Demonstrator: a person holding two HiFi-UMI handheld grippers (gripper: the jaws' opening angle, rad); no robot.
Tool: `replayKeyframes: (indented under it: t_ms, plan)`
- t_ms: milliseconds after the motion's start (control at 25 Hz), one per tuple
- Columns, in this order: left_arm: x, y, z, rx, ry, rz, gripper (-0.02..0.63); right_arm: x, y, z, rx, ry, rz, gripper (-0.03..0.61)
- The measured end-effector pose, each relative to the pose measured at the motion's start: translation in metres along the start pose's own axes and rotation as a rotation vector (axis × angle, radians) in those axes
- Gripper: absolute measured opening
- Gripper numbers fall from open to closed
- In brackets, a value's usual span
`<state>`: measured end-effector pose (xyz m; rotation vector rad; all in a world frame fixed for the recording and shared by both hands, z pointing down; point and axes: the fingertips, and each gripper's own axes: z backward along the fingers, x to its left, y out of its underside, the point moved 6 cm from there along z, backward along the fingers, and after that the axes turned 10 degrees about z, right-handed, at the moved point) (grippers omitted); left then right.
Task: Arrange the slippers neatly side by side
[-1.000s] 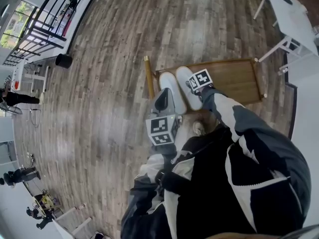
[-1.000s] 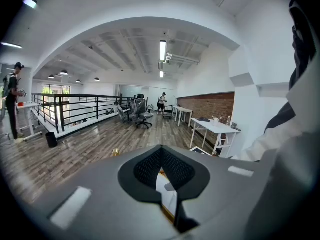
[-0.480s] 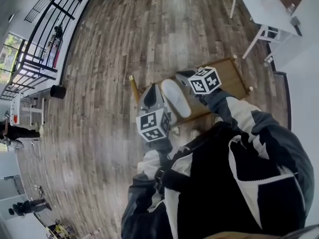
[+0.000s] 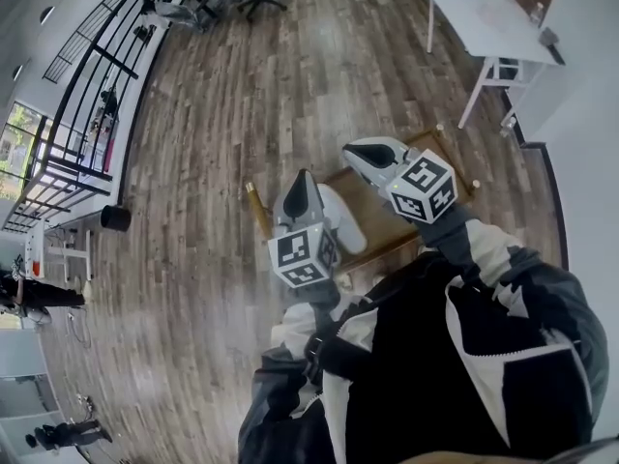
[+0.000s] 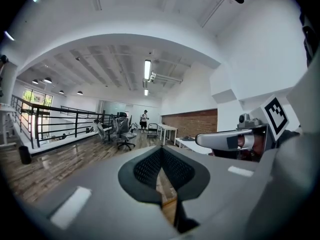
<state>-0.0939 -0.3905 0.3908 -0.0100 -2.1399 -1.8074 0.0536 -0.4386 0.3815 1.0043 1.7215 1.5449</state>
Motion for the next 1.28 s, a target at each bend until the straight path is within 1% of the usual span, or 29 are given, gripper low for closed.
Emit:
replayKeyframes:
  t_ms: [160,440,560,760,1000,1280]
  plan:
    - [-0.006,-0.003,-0.003,-0.014,0.009,-0.001,0.012,0.003,-0.001,0.012,-0.006,0.051,0.028,0.002]
    - [-0.014,0.000,-0.007,-0.012,0.013,0.000,0.012,-0.004,0.005,0.021,0.014,0.104,0.013,0.000]
    - [-0.016,0.001,-0.007,-0.011,0.009,0.011,0.012,-0.003,0.005,0.023,0.017,0.104,0.024,0.000]
    - [-0.020,0.000,-0.003,-0.020,0.008,0.005,0.012,0.001,0.005,0.025,0.021,0.097,0.037,0.000]
    - [-0.020,0.000,0.004,-0.033,-0.015,0.011,0.012,0.005,0.002,0.027,0.018,0.083,0.050,0.000]
    - [-0.021,-0.005,0.004,-0.037,-0.011,0.006,0.012,0.007,-0.007,0.023,0.011,0.076,0.064,0.000]
